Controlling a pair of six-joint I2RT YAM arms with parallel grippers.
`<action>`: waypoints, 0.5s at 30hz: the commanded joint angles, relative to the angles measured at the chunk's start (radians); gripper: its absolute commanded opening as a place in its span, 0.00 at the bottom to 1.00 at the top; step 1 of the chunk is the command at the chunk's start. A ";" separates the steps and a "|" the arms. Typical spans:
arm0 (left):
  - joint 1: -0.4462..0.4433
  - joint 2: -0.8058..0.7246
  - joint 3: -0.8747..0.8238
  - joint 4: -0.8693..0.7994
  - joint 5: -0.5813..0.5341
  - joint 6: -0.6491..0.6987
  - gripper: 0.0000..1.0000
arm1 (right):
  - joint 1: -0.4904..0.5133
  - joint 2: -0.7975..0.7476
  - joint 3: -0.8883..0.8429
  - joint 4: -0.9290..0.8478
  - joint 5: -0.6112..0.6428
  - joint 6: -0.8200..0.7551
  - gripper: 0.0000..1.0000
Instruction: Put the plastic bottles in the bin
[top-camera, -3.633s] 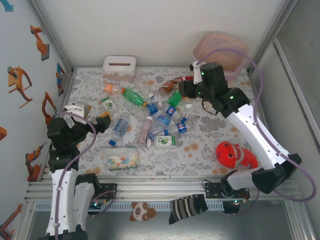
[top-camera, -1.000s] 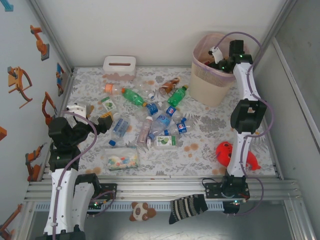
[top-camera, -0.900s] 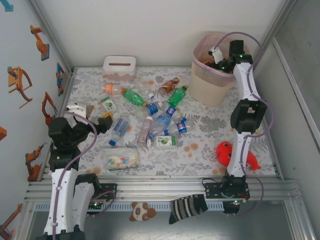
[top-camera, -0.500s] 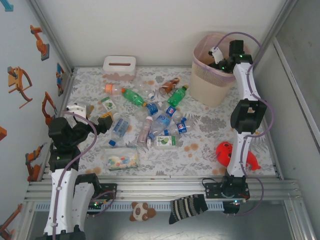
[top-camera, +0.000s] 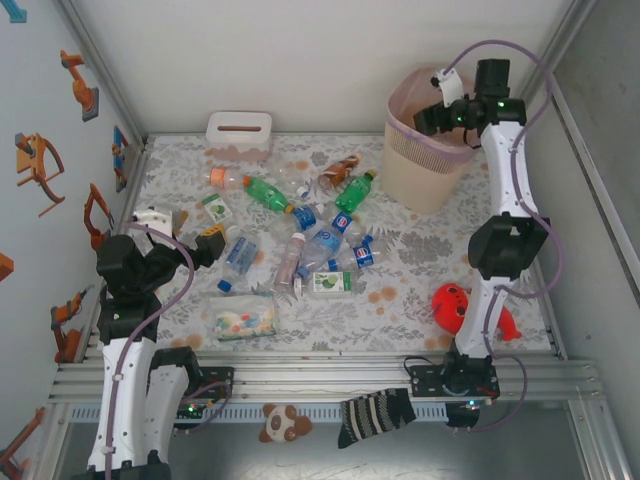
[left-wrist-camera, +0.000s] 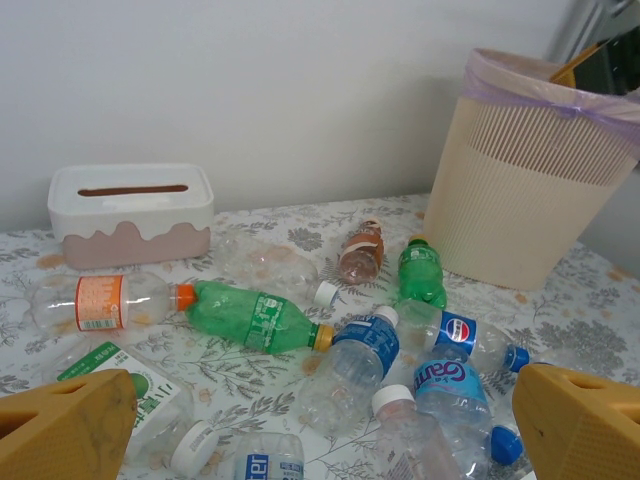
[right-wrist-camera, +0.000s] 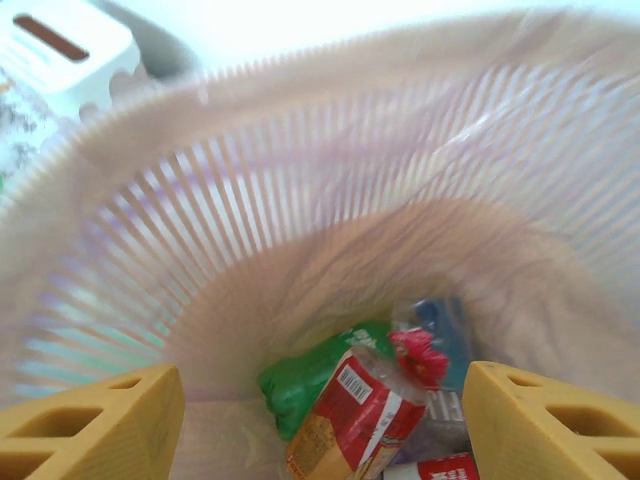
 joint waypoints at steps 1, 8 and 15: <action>-0.006 -0.008 0.018 0.028 0.009 -0.013 0.96 | 0.004 -0.088 0.003 0.030 0.025 0.068 0.72; -0.006 -0.006 0.019 0.027 0.009 -0.014 0.96 | 0.019 -0.260 -0.155 0.123 0.011 0.181 0.68; -0.006 -0.003 0.022 0.014 -0.004 -0.008 0.96 | 0.122 -0.459 -0.397 0.132 -0.028 0.099 0.68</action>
